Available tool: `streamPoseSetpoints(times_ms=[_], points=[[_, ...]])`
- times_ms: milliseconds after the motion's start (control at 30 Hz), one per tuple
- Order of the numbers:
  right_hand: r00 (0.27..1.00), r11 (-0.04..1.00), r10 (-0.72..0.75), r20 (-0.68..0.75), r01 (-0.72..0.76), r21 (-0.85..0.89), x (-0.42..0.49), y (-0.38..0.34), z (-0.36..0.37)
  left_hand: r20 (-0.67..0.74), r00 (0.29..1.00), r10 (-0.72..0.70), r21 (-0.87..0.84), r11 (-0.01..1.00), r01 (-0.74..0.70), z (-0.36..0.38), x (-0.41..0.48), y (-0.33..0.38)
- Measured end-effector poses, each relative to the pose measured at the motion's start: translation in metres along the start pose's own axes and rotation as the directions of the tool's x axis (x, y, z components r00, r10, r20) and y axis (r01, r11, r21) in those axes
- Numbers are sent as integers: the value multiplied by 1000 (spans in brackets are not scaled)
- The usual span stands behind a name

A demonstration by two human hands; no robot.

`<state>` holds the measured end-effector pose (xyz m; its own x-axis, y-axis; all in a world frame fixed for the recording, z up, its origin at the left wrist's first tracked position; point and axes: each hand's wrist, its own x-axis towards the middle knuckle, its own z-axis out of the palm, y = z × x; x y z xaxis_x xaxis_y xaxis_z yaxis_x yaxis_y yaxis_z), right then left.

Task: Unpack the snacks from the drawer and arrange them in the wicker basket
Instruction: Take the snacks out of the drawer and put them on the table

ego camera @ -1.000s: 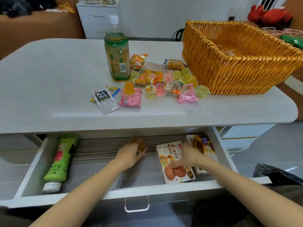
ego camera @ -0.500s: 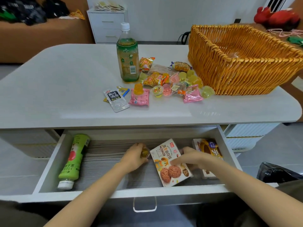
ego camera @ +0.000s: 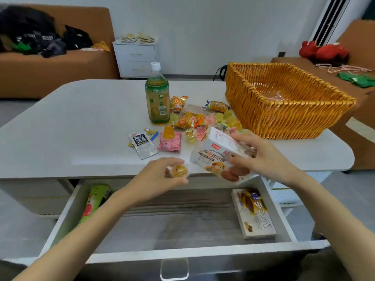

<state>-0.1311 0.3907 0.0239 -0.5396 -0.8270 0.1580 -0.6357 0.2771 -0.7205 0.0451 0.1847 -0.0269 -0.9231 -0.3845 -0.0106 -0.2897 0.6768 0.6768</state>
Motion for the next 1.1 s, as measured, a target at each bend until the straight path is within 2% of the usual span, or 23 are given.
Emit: streamPoseSetpoints(times_ms=[100,200,300,433,633,833,967,1100], points=[[962,937,-197,-187,129,-323,7,13,8,-128,991,40,25,999,-37,-10,20,10],[932,759,-316,-179,135,-637,11,34,30,-142,990,23,56,998,-15,-2,41,4],[910,693,-373,-180,145,-706,14,50,45,-149,988,-28,46,998,36,10,53,-8],[903,602,-413,-117,174,-780,28,71,54,-221,975,-28,32,999,36,16,71,-14],[924,651,-355,-146,132,-748,58,89,59,-252,968,12,139,990,24,22,105,-18],[964,774,-213,-160,66,-630,77,100,56,-296,955,-27,195,977,88,30,129,-16],[935,831,-271,-230,106,-547,70,79,60,-314,949,34,179,983,25,27,110,-16],[927,872,-307,-214,183,-455,45,43,69,-343,936,81,151,988,-30,10,59,-19]])
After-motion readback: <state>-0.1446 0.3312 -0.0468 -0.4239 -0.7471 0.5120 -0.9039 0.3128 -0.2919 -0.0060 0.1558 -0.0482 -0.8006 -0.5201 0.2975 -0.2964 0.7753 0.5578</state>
